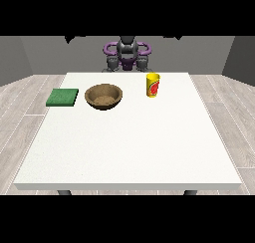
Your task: Pick the cup and pour the ball into the bowl, then pick the bowl and place it on the pad
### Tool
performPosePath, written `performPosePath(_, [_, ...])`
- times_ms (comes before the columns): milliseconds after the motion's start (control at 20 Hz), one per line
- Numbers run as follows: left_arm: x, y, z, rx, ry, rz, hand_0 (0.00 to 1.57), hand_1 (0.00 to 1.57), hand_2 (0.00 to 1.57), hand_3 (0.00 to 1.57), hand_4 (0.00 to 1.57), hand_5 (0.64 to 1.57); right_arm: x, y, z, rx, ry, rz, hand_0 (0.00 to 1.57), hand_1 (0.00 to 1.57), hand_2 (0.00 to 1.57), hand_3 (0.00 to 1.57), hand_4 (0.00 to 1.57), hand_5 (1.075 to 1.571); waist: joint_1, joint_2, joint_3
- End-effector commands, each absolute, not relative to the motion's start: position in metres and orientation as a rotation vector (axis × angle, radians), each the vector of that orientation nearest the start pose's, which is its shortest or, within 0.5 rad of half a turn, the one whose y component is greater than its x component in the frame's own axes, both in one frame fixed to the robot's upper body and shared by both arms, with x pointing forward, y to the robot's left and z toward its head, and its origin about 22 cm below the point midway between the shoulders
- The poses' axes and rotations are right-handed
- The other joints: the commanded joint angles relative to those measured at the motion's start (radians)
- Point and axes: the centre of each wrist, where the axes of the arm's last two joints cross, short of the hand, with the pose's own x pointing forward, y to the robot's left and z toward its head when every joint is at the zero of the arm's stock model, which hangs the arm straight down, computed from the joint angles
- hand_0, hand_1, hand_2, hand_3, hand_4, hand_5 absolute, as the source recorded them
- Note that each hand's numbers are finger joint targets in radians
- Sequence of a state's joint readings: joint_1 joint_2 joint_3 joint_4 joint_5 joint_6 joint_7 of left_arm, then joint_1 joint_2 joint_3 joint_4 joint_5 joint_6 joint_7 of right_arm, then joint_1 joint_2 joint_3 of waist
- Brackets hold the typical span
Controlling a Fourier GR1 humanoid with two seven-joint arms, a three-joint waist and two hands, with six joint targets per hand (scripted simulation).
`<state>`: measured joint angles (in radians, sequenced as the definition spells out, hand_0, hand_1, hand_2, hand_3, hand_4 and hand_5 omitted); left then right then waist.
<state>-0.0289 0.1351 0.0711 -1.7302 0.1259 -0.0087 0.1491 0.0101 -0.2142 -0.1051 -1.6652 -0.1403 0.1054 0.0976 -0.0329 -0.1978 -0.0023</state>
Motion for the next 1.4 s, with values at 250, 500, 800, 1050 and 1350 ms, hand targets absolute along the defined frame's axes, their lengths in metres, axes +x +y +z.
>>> performPosePath(250, [0.252,0.307,0.067,0.021,-1.769,0.078,0.00,0.00,0.00,0.00,0.00,1.547,0.240,-0.319,0.073,0.018,-1.701,0.022,0.00,0.00,0.00,0.00,0.00,1.569,-0.004,0.137,0.0021])
performPosePath(500, [0.265,0.304,0.062,0.016,-1.846,0.045,0.00,0.00,0.00,0.00,0.00,1.536,0.253,-0.333,0.070,-0.021,-1.755,0.031,0.00,0.00,0.00,0.00,0.00,1.570,0.009,0.233,0.0021])
performPosePath(800, [0.275,0.299,0.017,0.047,-1.916,0.068,0.00,0.00,0.00,0.00,0.00,1.525,0.251,-0.323,0.048,0.036,-1.818,0.065,0.00,0.00,0.00,0.00,0.00,1.571,-0.043,0.316,0.0020])
performPosePath(1050, [0.276,0.259,-0.027,0.028,-1.922,0.071,0.00,0.00,0.00,0.00,0.00,1.519,0.265,-0.330,0.062,0.032,-1.854,0.080,0.00,0.00,0.00,0.00,0.00,1.571,-0.057,0.365,0.0017])
performPosePath(1350, [0.281,0.253,-0.067,0.105,-1.943,0.081,0.00,0.00,0.00,0.00,0.00,1.530,0.259,-0.327,0.034,0.064,-1.863,0.057,0.00,0.00,0.00,0.00,0.00,1.570,-0.069,0.393,0.0021])
